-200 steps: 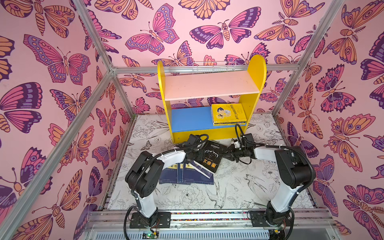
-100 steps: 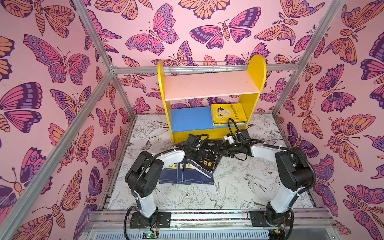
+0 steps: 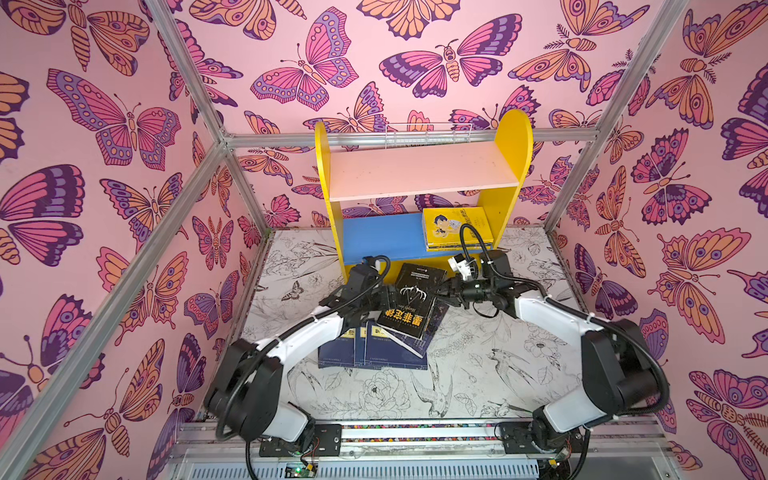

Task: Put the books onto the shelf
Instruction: 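Lift the black book with the right gripper onto the blue shelf stack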

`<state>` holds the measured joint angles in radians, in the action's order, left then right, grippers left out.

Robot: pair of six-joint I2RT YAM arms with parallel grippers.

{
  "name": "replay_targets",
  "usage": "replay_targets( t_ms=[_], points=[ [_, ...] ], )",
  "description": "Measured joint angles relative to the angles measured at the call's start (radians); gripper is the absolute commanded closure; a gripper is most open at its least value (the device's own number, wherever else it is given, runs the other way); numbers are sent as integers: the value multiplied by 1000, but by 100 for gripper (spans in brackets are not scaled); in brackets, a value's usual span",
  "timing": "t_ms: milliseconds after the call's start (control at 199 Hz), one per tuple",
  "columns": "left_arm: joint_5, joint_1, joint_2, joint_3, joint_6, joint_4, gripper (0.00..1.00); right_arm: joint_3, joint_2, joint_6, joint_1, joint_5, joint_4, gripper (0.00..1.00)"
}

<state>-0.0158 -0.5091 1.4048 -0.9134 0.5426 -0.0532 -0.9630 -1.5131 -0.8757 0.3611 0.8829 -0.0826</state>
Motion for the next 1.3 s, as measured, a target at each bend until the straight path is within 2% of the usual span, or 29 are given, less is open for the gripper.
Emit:
replay_targets(
  t_ms=[90, 186, 517, 748, 1014, 1305],
  points=[
    [73, 21, -69, 0, 33, 0, 20, -16, 43, -50, 0, -14, -72, 100],
    [109, 26, -93, 5, 52, -1, 19, -42, 49, -109, 0, -85, -145, 100],
    [110, 24, -89, 67, 94, -29, 19, -59, -7, -282, -1, -595, -420, 100],
    [90, 24, -89, 78, 97, -30, 18, -69, -99, -328, -5, -838, -498, 100],
    [64, 16, -89, 79, 95, -30, 17, -97, -189, -389, -5, -973, -575, 100],
    [60, 6, -77, 82, 95, -30, 17, -98, -202, -430, -5, -1076, -602, 100]
  ],
)
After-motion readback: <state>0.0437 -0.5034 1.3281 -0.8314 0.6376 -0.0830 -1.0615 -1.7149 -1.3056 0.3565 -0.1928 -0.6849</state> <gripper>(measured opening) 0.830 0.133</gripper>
